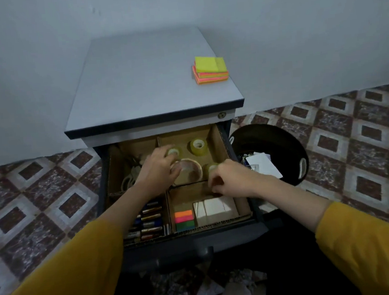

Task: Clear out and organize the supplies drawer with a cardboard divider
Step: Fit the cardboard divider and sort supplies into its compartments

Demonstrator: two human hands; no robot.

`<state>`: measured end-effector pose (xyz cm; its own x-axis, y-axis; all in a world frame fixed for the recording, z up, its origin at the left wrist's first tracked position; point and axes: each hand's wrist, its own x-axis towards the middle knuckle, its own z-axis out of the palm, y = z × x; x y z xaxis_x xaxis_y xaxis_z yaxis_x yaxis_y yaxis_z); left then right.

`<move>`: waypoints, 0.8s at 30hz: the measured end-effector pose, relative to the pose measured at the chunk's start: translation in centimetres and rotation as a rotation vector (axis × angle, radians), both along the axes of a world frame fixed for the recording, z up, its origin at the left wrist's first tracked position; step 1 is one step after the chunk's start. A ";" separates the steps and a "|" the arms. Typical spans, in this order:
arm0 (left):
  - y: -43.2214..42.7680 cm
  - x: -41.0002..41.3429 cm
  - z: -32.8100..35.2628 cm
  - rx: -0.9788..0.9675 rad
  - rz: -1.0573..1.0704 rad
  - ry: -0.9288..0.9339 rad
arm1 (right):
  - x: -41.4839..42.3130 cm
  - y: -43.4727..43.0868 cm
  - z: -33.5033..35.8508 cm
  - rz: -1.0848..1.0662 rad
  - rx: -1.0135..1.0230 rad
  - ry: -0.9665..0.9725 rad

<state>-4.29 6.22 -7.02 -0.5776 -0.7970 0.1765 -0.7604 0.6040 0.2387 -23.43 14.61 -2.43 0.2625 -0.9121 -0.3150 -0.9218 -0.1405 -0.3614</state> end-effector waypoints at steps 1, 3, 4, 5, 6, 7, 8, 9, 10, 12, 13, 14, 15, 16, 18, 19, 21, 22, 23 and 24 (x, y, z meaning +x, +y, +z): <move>-0.2 -0.2 0.8 -0.042 -0.015 0.027 | -0.5 -0.4 0.8 -0.031 -0.066 -0.041; -0.7 -0.8 2.9 -0.094 -0.009 0.092 | -1.6 -1.4 2.4 -0.102 -0.190 -0.117; -1.0 -1.2 3.9 -0.105 0.004 0.127 | -2.2 -1.9 3.2 -0.133 -0.242 -0.141; -1.5 -1.6 5.2 -0.118 0.020 0.163 | -2.8 -2.5 4.1 -0.167 -0.286 -0.156; -2.0 -2.0 6.1 -0.138 0.030 0.203 | -3.4 -3.1 4.9 -0.203 -0.329 -0.169; -2.6 -2.4 7.2 -0.158 0.039 0.243 | -4.0 -3.9 5.7 -0.243 -0.378 -0.172; -3.5 -2.7 7.9 -0.158 0.041 0.265 | -4.7 -4.7 6.3 -0.286 -0.426 -0.176; -4.3 -2.9 8.5 -0.122 0.049 0.252 | -5.3 -5.4 6.8 -0.331 -0.464 -0.182; -5.1 -3.2 8.9 -0.067 0.060 0.204 | -5.9 -6.3 7.3 -0.377 -0.494 -0.189; -6.0 -3.3 9.0 0.038 0.091 0.087 | -6.8 -7.6 7.8 -0.434 -0.525 -0.194; -6.2 -3.4 8.8 0.054 0.095 0.056 | -7.2 -8.4 8.0 -0.450 -0.542 -0.190; -6.2 -3.3 8.5 0.052 0.094 0.043 | -7.4 -9.0 8.1 -0.461 -0.551 -0.183; -6.0 -3.3 8.2 0.048 0.096 0.039 | -7.6 -9.5 8.1 -0.462 -0.562 -0.172; -6.3 -3.3 8.1 0.036 0.098 0.032 | -7.8 -10.4 8.3 -0.462 -0.575 -0.164; -6.5 -3.3 8.0 0.029 0.107 -0.004 | -8.0 -12.0 8.4 -0.445 -0.555 -0.140; -6.8 -3.4 8.0 0.028 0.114 -0.022 | -8.1 -13.0 8.6 -0.420 -0.531 -0.112; -7.1 -3.6 8.3 0.027 0.138 -0.057 | -8.2 -14.9 9.1 -0.353 -0.460 -0.036; -7.2 -3.7 8.3 0.020 0.145 -0.075 | -8.2 -15.9 9.4 -0.323 -0.421 -0.013; -7.3 -3.6 8.3 0.011 0.151 -0.090 | -8.2 -17.0 9.6 -0.290 -0.385 -0.002; -7.3 -3.7 8.3 0.000 0.155 -0.102 | -8.2 -17.9 9.8 -0.263 -0.348 0.005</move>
<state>-7.94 -1.06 1.27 -0.4628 -0.8779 0.1230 -0.8647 0.4776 0.1553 -31.67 -3.34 7.36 0.0061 -0.9997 0.0228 -0.9439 -0.0133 -0.3299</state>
